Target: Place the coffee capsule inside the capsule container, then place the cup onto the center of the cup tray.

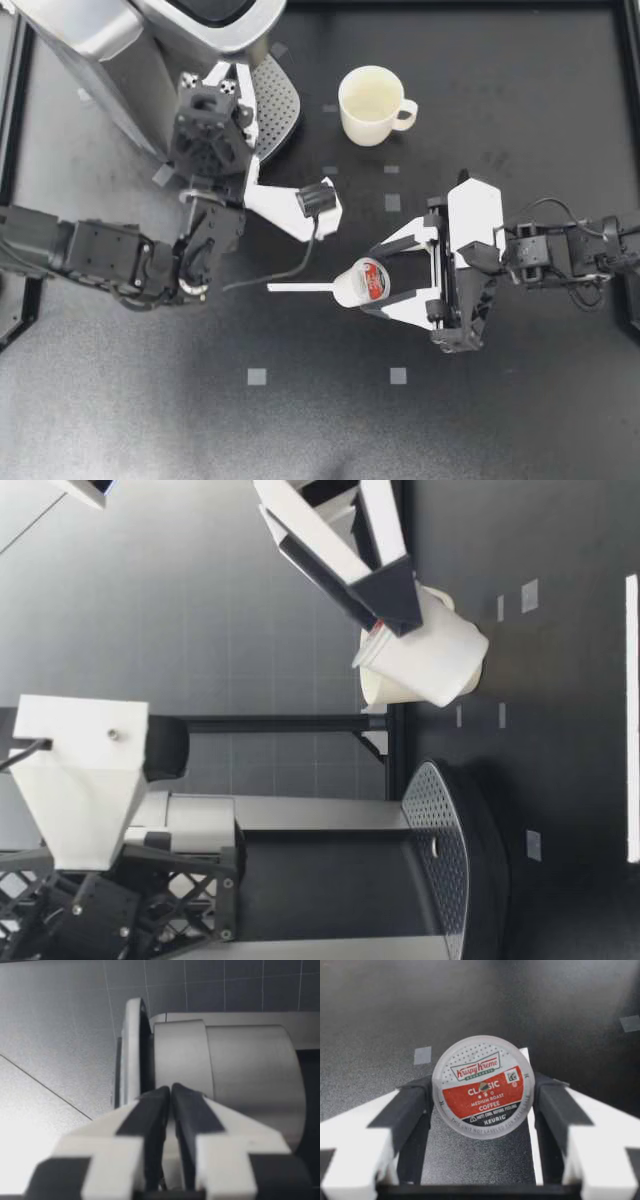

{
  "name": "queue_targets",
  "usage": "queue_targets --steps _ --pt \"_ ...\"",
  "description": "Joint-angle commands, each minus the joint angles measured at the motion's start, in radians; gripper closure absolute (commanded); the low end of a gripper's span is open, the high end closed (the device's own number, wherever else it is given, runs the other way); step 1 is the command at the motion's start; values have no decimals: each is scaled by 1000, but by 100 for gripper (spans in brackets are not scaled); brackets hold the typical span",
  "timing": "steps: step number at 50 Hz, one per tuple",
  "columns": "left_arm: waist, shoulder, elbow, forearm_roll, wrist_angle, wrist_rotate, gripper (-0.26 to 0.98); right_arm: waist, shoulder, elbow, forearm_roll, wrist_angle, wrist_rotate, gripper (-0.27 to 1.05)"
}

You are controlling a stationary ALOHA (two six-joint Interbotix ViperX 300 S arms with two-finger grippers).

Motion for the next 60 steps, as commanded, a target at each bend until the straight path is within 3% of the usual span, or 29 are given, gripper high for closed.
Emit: queue_targets --steps 1,21,37,60 --pt "17 -44 -11 21 5 -3 54 -6 -11 -15 0 -3 -3 23" --pt "31 -112 -18 91 34 -17 54 -6 -20 -17 2 -2 8 23" --pt "69 -236 8 89 -51 -249 54 -6 -32 -25 2 0 12 23" --pt "121 -462 137 91 -187 -535 54 -8 -46 -51 2 -2 12 23"
